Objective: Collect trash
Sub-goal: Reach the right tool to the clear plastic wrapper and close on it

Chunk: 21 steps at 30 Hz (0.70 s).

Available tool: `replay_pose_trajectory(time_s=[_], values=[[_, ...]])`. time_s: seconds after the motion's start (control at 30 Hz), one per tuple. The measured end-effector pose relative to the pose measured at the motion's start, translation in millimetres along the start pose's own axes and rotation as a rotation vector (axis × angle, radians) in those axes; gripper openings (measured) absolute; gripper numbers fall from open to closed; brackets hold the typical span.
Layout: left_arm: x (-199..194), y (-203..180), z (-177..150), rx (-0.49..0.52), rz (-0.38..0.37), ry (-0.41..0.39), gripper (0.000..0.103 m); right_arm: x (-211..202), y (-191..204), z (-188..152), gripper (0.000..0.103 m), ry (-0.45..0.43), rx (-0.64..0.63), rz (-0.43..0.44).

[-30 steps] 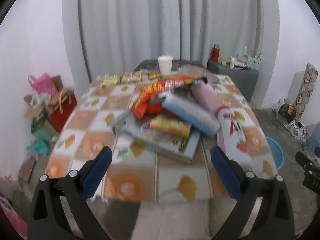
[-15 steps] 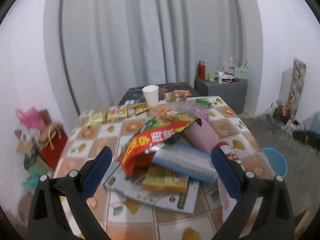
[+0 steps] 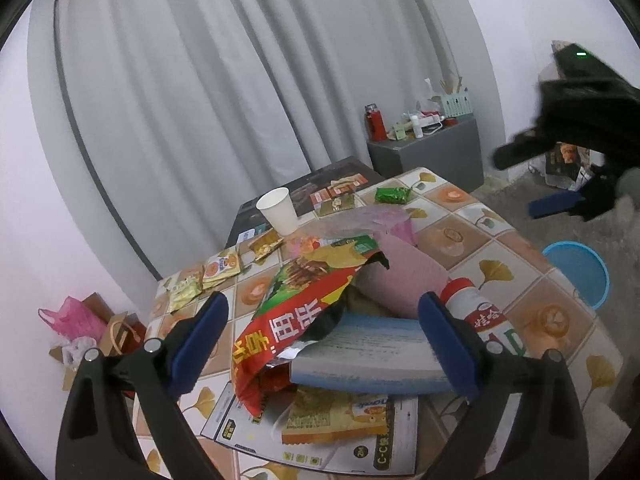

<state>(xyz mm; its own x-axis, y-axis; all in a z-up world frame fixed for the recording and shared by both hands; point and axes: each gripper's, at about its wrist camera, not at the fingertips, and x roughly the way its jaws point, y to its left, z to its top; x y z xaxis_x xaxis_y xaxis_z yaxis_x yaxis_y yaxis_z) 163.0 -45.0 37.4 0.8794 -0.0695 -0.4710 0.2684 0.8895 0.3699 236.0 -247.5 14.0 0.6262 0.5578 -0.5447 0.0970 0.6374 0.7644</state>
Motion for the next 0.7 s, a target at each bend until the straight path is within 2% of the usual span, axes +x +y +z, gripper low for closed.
replay_pose_trajectory(time_s=[0.1, 0.23, 0.5, 0.7], values=[[5.6, 2.4, -0.2, -0.006, -0.002, 0.008, 0.092, 21.6, -8.5, 11.2, 0.078, 0.072, 0.078, 0.070], [13.6, 10.8, -0.7, -0.067, -0.022, 0.033, 0.091, 49.8, -16.2, 32.7, 0.075, 0.133, 0.186, 0.162], [28.0, 37.7, 0.6, -0.238, -0.103, 0.080, 0.086, 105.7, -31.1, 64.9, 0.070, 0.252, 0.330, 0.184], [36.2, 65.9, -3.1, -0.398, -0.190, 0.103, 0.077, 125.5, -29.9, 71.3, 0.068, 0.321, 0.360, 0.184]])
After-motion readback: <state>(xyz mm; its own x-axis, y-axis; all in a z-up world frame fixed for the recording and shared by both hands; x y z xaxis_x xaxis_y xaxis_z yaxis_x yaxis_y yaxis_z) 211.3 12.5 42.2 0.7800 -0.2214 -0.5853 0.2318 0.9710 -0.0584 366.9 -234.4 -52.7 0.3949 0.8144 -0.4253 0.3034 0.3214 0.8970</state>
